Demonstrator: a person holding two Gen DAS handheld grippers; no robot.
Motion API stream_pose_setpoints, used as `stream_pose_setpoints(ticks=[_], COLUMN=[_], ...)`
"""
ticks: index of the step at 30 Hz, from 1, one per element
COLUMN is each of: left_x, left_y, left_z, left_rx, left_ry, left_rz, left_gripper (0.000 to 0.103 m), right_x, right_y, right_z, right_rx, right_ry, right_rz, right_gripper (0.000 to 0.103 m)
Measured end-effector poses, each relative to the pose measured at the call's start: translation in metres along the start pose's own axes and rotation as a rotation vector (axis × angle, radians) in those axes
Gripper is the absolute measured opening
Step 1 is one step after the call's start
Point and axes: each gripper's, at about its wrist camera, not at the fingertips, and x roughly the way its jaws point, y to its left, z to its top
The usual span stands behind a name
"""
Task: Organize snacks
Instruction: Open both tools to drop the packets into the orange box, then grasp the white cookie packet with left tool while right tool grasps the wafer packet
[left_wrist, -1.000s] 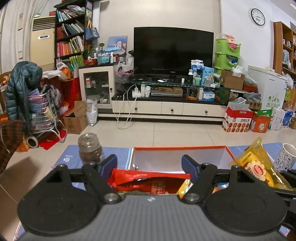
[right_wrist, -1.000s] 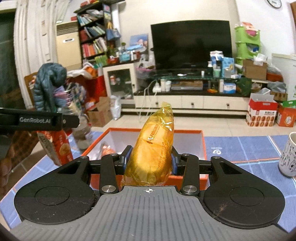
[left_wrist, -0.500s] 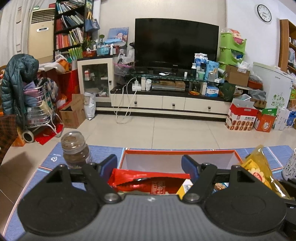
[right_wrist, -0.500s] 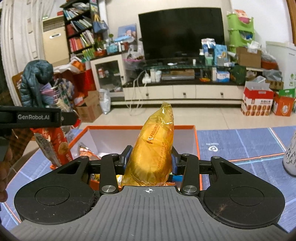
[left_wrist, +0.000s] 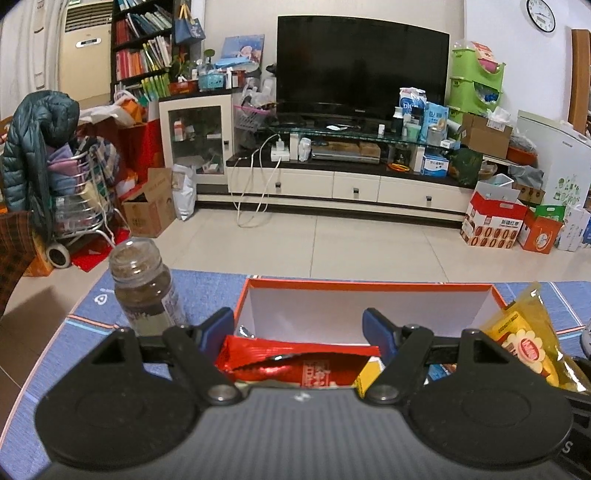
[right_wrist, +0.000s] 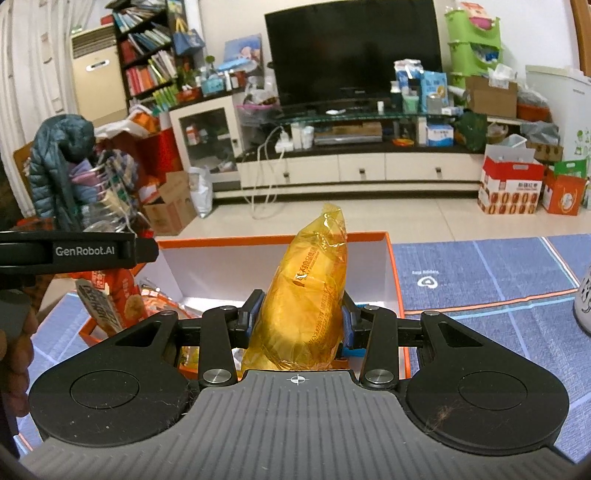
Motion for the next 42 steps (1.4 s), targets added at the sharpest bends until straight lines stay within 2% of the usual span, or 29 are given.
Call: stream_pose_setpoints(ticks=[7,9,10,11,12,13,16,20,22,26,28,30,33,36,39,42], left_x=[0.007,0.012,0.012,0.012,0.009,0.006,-0.011,-0.061,-0.09,-0.139,-0.151,-0.152,-0.139,-0.133,-0.132,-0.13], left_y=[0.003,0.004,0.004,0.006,0.009,0.011,0.02,0.04,0.054,0.082,0.092,0.102,0.117,0.116,0.107,0.101], left_z=[0.002,0.002,0.0,0.0,0.001,0.002,0.006,0.002,-0.01,-0.054,-0.082,-0.109,-0.139,-0.156,-0.165,-0.178], left_rx=[0.009,0.021,0.023,0.018,0.006,-0.003,-0.037,-0.064,-0.084,-0.126,-0.141,-0.162,-0.219,-0.196,-0.151,-0.157], left_ry=[0.009,0.013,0.013,0.012,0.0,-0.009,-0.036,-0.108,-0.132,-0.133,-0.122,-0.101,-0.006,0.044,0.071,0.104], left_rz=[0.014,0.01,0.007,0.002,0.0,-0.004,-0.016,-0.026,-0.015,0.021,0.05,0.071,0.095,0.082,0.065,0.058], left_gripper=[0.075,0.081,0.091,0.096,0.096,0.096,0.096,0.096,0.097,0.098,0.098,0.098,0.098,0.098,0.098,0.098], right_x=[0.004,0.005,0.005,0.005,0.004,0.0,-0.014,-0.051,-0.078,-0.125,-0.145,-0.156,-0.157,-0.143,-0.118,-0.097], right_y=[0.004,0.004,0.004,0.003,0.002,0.002,0.0,-0.008,-0.016,-0.029,-0.033,-0.032,-0.015,0.01,0.025,0.037], right_z=[-0.002,-0.001,-0.001,-0.001,0.0,0.001,0.006,0.017,0.018,-0.001,-0.021,-0.043,-0.075,-0.095,-0.103,-0.108], right_rx=[-0.014,-0.017,-0.017,-0.015,-0.011,-0.004,0.002,0.029,0.025,-0.021,-0.052,-0.078,-0.232,-0.413,-0.463,-0.483], right_ry=[0.007,0.011,0.016,0.02,0.016,-0.005,-0.054,-0.142,-0.18,-0.197,-0.187,-0.17,-0.12,-0.091,-0.029,0.019], right_rz=[-0.009,-0.012,-0.012,-0.009,-0.006,-0.002,0.001,-0.012,-0.005,0.003,-0.024,-0.047,-0.075,-0.09,-0.05,-0.021], right_gripper=[0.025,0.028,0.029,0.044,0.061,0.065,0.065,0.065,0.067,0.072,0.072,0.067,0.063,0.056,0.055,0.055])
